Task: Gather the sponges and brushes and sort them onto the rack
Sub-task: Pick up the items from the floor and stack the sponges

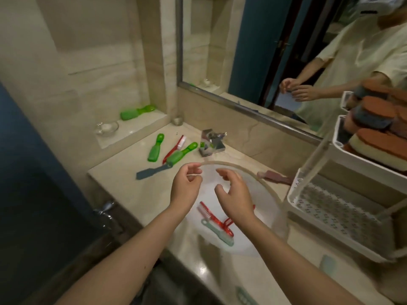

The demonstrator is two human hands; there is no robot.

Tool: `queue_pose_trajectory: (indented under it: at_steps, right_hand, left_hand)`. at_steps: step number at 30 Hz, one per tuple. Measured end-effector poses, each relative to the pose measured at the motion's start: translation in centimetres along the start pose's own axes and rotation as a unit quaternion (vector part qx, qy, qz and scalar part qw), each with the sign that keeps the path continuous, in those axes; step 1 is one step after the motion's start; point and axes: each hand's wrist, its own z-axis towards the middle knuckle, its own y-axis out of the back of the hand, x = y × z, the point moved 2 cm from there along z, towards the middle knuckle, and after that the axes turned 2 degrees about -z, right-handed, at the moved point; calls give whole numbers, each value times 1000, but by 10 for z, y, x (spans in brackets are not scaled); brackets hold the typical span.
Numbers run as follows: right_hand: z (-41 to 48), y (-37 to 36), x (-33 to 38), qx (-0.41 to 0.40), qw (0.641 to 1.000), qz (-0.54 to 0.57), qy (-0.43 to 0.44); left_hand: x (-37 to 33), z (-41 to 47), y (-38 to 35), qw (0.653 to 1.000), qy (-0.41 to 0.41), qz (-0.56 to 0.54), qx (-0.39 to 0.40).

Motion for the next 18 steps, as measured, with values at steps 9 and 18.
queue_pose_trajectory:
  at_steps: [9, 18]
  right_hand:
    - [-52, -89, 44, 103, 994, 0, 20]
    - [-129, -169, 107, 220, 973, 31, 58]
  left_hand:
    - [49, -50, 106, 997, 44, -18, -68]
    - [94, -125, 230, 986, 81, 3, -149]
